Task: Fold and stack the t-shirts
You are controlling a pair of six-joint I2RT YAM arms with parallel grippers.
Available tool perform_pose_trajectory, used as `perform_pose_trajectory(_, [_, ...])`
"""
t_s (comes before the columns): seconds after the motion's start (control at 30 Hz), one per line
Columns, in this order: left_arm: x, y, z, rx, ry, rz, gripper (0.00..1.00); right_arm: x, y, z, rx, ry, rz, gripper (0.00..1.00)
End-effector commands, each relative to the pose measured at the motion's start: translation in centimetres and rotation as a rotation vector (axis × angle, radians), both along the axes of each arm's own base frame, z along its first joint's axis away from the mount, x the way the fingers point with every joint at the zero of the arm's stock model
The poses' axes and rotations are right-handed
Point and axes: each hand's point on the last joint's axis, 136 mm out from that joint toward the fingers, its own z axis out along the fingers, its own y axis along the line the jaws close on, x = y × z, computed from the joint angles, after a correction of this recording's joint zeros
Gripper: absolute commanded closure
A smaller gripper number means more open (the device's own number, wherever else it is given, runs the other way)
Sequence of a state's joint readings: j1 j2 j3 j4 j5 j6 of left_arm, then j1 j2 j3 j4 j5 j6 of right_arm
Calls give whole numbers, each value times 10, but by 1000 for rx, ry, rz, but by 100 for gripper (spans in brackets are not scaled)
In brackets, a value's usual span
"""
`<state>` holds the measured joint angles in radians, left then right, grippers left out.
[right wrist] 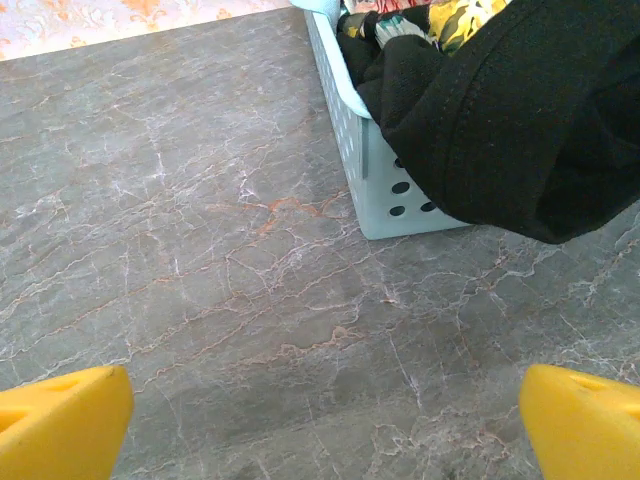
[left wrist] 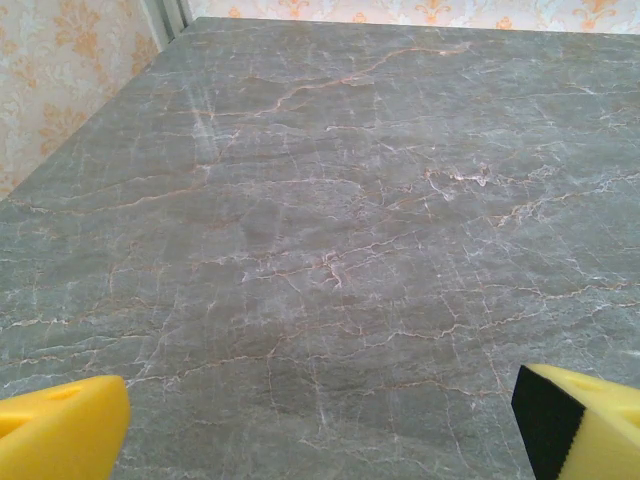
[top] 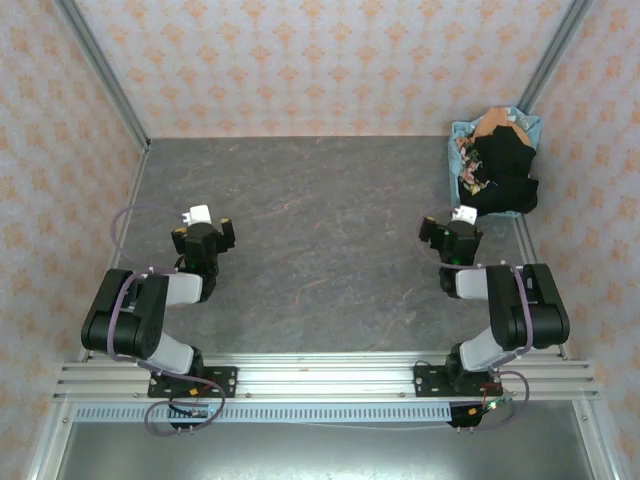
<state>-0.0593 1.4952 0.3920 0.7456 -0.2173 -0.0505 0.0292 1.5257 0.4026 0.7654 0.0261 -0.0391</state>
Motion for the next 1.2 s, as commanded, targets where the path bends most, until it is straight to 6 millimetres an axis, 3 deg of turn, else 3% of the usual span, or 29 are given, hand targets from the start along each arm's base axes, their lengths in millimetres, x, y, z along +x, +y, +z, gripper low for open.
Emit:
perform_pose_trajectory(0.0, [6, 2, 13, 26, -38, 9, 0, 6, -3, 11, -7, -33, -11, 1])
perform_pose_trajectory(0.57, [7, 1, 16, 27, -49, 6, 0, 5, -5, 15, -8, -52, -25, 1])
perform_pose_trajectory(0.63, [6, 1, 40, 55, -17, 29, 0, 1, -12, 44, -66, -22, -104, 1])
perform_pose_trajectory(0.67, [5, 2, 56, 78, -2, 50, 0, 3, -12, 69, -70, -17, -123, 1])
perform_pose_trajectory(0.73, [5, -8, 116, 82, -163, 59, 0, 10, -5, 147, 20, -124, -148, 1])
perform_pose_trajectory(0.8, [8, -13, 176, 31, -305, 103, 0, 16, 0, 212, 179, -175, -152, 1])
perform_pose_trajectory(0.87, [3, 4, 210, -193, -273, 294, 0, 19, -10, 250, 294, -191, -245, 0])
perform_pose_trajectory(0.9, [-6, 10, 223, -278, -185, 372, 0, 31, -11, 262, 347, -193, -208, 1])
perform_pose_trajectory(0.93, [-2, 13, 234, -325, -158, 420, 0, 42, -16, 268, 379, -173, -210, 1])
perform_pose_trajectory(0.97, [16, 3, 237, -395, -114, 343, 0, 47, -26, 270, 368, -139, -264, 1])
perform_pose_trajectory(1.07, [59, -54, 259, -582, -80, 73, 3, 70, -63, 259, 338, -21, -421, 0])
perform_pose_trajectory(1.17, [69, -115, 283, -648, -72, -152, 3, 95, -96, 233, 401, 30, -490, 1])
